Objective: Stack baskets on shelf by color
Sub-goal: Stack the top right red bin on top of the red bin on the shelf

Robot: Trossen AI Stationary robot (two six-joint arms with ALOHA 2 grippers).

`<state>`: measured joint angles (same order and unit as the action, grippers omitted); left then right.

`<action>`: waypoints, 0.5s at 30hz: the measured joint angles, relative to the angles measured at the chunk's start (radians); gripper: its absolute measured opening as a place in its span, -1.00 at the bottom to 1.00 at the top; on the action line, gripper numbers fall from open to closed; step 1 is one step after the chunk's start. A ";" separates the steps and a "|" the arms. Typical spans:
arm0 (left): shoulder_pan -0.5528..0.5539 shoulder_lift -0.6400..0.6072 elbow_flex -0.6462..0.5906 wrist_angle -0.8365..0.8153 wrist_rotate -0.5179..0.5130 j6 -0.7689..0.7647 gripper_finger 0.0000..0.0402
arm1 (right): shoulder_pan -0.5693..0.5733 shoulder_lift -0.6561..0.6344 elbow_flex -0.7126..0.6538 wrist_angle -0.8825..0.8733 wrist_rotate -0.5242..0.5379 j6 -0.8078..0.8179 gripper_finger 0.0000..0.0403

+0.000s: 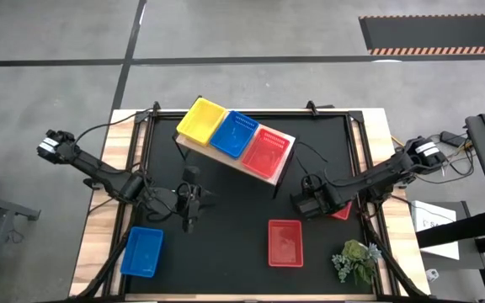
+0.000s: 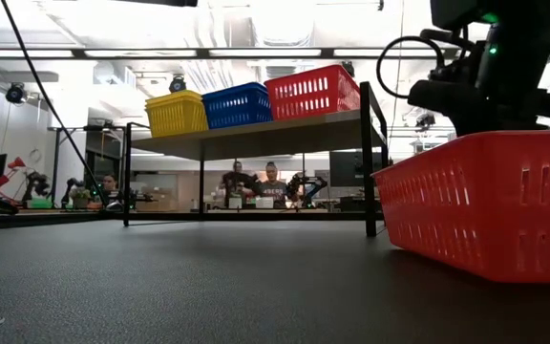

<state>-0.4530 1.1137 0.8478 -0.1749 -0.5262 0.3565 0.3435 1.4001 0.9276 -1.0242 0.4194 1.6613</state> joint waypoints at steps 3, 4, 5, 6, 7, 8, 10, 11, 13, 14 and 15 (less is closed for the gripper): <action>0.000 0.000 -0.003 0.000 -0.005 0.000 -0.46 | 0.000 0.019 0.000 0.014 0.000 -0.001 -0.51; 0.000 0.000 -0.003 0.000 -0.004 0.000 -0.46 | 0.000 0.027 0.000 0.017 0.000 -0.001 -0.51; 0.000 0.000 -0.003 0.002 -0.005 0.000 -0.46 | 0.000 0.036 0.000 0.017 0.000 -0.002 -0.51; 0.000 0.000 -0.003 0.001 -0.005 0.000 -0.46 | 0.000 0.042 0.000 0.015 -0.004 -0.003 -0.51; 0.000 0.000 -0.004 0.001 -0.005 0.000 -0.46 | 0.000 0.047 0.000 0.016 -0.008 -0.007 -0.51; 0.000 0.000 -0.004 0.001 -0.005 0.000 -0.46 | 0.000 0.052 0.000 0.020 -0.008 -0.015 -0.51; 0.000 0.000 -0.004 0.001 -0.005 0.000 -0.46 | 0.000 0.057 0.000 0.030 -0.008 -0.038 -0.51; 0.000 0.000 -0.004 0.001 -0.005 0.000 -0.46 | 0.000 0.057 0.000 0.040 -0.010 -0.061 -0.51; 0.000 0.000 -0.004 0.001 -0.004 0.000 -0.46 | 0.000 0.054 0.000 0.069 -0.029 -0.114 -0.52; 0.000 0.000 -0.004 0.000 -0.004 0.000 -0.46 | 0.001 0.050 0.000 0.084 -0.047 -0.150 -0.52; 0.000 0.000 -0.004 0.001 -0.004 0.000 -0.46 | 0.001 0.047 0.000 0.099 -0.074 -0.185 -0.51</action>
<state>-0.4530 1.1137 0.8440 -0.1739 -0.5304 0.3561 0.3443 1.4472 0.9272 -0.9254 0.3453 1.4766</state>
